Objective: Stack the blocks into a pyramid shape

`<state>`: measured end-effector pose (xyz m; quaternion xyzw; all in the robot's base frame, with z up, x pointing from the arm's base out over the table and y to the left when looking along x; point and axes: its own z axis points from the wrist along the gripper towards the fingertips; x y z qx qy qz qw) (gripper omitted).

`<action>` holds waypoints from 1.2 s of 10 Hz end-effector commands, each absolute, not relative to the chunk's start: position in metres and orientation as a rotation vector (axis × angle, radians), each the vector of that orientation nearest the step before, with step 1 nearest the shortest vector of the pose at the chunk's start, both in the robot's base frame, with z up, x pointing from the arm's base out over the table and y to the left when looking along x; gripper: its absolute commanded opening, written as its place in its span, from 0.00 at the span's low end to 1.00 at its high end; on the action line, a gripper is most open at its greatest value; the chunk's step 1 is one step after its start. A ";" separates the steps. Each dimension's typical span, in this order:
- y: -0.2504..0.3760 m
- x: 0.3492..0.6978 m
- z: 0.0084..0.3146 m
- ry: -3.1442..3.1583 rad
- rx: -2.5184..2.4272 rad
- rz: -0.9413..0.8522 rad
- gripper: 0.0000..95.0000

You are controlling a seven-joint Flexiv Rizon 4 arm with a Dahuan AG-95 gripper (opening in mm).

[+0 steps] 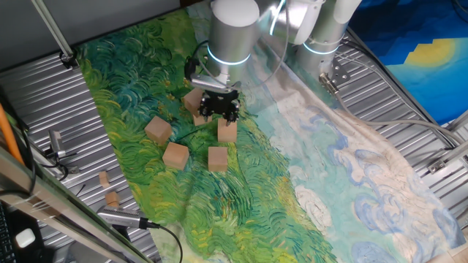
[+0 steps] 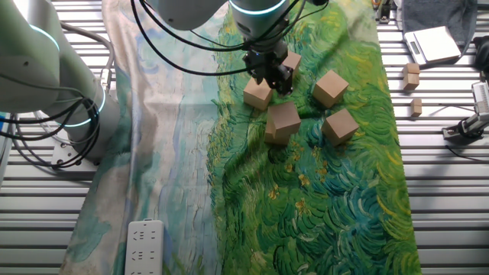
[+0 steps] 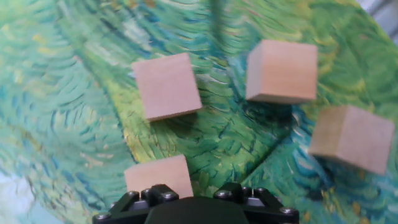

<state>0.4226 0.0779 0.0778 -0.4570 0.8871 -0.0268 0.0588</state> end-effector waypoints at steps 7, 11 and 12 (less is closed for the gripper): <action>0.029 0.446 0.091 2.654 -1.549 0.112 0.60; 0.031 0.438 0.088 2.674 -1.502 0.119 0.60; 0.035 0.435 0.088 2.680 -1.487 0.114 0.60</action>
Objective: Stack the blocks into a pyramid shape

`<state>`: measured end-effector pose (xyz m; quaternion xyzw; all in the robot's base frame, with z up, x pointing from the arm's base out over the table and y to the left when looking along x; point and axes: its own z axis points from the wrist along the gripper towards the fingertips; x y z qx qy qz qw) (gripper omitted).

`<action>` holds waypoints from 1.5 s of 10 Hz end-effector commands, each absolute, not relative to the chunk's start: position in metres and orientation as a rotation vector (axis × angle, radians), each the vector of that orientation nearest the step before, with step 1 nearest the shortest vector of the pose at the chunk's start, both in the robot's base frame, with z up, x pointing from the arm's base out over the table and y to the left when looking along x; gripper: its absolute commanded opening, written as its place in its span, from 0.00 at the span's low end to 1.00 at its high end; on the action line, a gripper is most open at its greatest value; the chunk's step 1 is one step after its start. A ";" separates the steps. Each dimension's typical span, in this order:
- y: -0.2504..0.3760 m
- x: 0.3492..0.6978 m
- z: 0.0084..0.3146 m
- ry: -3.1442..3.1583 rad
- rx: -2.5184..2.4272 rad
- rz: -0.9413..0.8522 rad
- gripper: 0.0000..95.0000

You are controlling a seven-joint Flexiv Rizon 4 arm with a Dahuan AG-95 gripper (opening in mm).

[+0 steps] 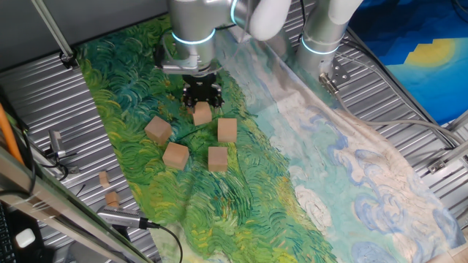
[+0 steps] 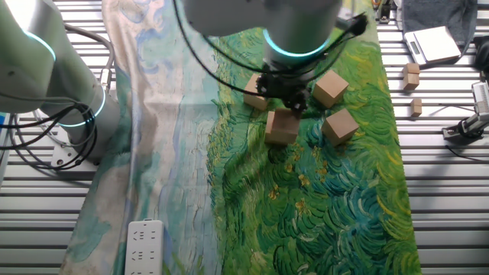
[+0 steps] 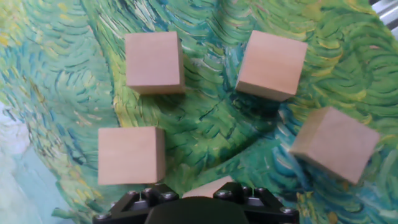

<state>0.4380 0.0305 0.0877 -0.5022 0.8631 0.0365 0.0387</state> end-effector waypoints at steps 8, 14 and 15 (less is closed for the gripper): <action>0.046 0.457 0.125 2.613 -1.699 -0.030 0.60; 0.001 0.455 0.143 2.493 -1.865 -0.028 0.80; -0.007 0.452 0.142 2.471 -1.888 -0.028 0.80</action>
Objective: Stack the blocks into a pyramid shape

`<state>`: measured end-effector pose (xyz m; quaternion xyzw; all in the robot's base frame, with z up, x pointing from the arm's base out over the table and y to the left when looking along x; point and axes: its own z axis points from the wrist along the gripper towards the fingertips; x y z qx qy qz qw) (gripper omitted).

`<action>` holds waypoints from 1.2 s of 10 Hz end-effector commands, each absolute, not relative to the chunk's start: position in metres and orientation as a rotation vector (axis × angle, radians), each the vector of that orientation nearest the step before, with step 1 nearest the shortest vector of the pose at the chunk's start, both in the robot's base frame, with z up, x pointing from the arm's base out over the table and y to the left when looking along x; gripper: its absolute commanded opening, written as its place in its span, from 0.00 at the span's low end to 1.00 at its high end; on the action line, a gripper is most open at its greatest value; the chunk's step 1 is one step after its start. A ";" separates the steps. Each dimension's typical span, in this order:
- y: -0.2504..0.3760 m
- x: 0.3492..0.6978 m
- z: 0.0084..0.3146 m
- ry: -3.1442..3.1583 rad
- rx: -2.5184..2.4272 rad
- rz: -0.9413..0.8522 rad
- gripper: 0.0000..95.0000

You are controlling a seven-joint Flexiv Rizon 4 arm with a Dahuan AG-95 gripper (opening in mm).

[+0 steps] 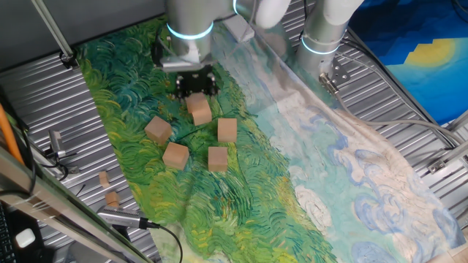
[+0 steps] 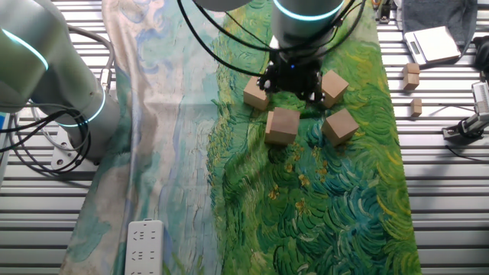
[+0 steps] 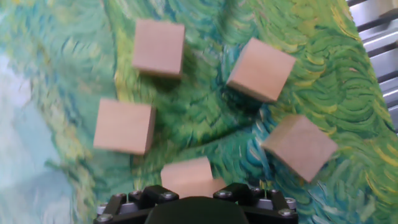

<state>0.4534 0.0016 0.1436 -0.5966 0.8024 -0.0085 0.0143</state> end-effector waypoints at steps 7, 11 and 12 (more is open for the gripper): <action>-0.023 0.449 0.117 2.433 -1.893 -0.040 0.80; -0.024 0.449 0.102 2.422 -1.852 -0.055 0.60; -0.024 0.449 0.100 2.423 -1.844 -0.059 0.60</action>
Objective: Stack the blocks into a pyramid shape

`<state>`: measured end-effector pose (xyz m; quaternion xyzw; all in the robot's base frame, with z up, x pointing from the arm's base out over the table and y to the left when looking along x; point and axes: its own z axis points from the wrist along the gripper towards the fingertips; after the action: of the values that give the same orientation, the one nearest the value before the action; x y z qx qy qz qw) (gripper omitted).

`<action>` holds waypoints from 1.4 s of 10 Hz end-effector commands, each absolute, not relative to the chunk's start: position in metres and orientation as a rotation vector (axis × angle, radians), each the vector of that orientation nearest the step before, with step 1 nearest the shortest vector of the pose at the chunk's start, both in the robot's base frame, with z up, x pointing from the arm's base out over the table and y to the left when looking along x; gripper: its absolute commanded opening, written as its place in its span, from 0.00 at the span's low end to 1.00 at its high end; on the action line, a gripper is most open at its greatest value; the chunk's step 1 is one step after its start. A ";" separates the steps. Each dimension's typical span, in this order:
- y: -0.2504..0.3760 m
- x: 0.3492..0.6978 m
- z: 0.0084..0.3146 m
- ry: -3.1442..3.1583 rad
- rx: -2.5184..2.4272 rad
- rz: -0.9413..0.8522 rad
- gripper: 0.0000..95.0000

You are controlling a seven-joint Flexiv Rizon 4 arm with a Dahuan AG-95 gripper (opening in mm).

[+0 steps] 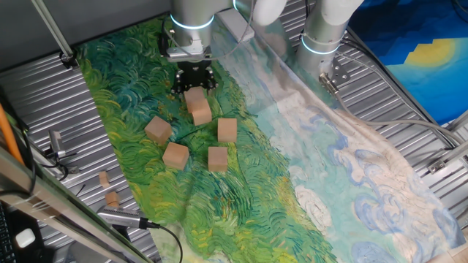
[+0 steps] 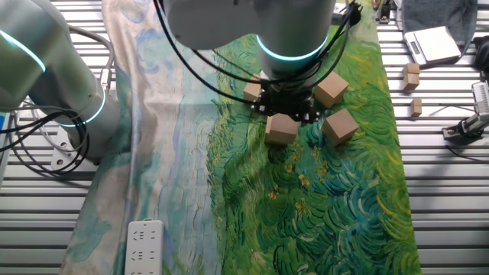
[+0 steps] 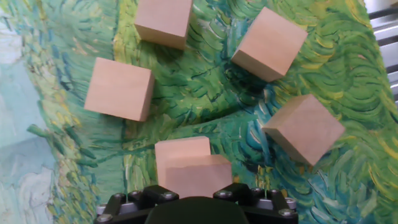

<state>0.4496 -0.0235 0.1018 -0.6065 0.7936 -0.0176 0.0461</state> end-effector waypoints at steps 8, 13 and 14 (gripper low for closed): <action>-0.037 0.446 0.107 2.475 -1.736 -0.004 0.00; -0.068 0.441 0.115 2.424 -1.800 0.007 0.00; -0.072 0.442 0.112 2.415 -1.810 0.007 0.00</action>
<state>0.4397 -0.0724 0.1125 -0.5991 0.7984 0.0037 0.0607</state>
